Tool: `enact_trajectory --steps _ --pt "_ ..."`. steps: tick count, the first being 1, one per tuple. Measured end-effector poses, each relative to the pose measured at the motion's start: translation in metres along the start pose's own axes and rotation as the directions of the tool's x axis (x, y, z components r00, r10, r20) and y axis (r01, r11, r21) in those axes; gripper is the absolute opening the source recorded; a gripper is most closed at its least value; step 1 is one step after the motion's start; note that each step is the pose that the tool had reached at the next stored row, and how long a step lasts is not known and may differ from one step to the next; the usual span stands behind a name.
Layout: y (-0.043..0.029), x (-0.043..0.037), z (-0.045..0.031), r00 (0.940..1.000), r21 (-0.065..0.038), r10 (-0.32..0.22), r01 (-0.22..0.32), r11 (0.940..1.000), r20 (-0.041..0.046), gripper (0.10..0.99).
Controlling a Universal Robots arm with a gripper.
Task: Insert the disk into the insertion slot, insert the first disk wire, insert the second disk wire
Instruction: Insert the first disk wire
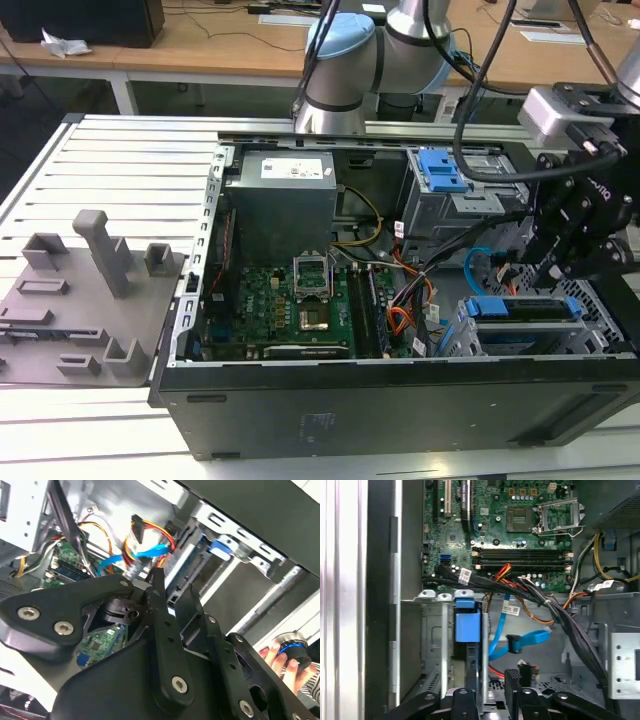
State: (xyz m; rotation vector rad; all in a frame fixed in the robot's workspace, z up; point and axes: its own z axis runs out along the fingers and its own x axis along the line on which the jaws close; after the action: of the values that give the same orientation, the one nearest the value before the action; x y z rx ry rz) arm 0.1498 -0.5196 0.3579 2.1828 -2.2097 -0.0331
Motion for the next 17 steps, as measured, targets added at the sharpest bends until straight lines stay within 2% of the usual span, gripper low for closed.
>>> enact_trajectory --steps 2,5,9,13,15,17 --pt "0.0001 -0.0027 -0.0004 1.0000 0.000 0.000 0.000 1.0000 -0.0045 0.361" --pt "0.0009 -0.0182 -0.0025 0.9999 0.001 0.001 -0.001 1.0000 -0.0151 0.361" --pt "0.0017 -0.0295 -0.0045 0.9997 0.001 0.001 -0.001 1.0000 -0.0236 0.361" --pt "0.0024 -0.0348 -0.0039 0.9997 0.001 0.001 -0.001 1.0000 -0.0240 0.361" --pt "0.0022 -0.0350 0.0029 0.9997 0.001 0.001 -0.001 1.0000 -0.0240 0.361" --pt "0.0021 -0.0348 0.0060 0.9997 0.001 0.001 -0.001 1.0000 -0.0245 0.361"
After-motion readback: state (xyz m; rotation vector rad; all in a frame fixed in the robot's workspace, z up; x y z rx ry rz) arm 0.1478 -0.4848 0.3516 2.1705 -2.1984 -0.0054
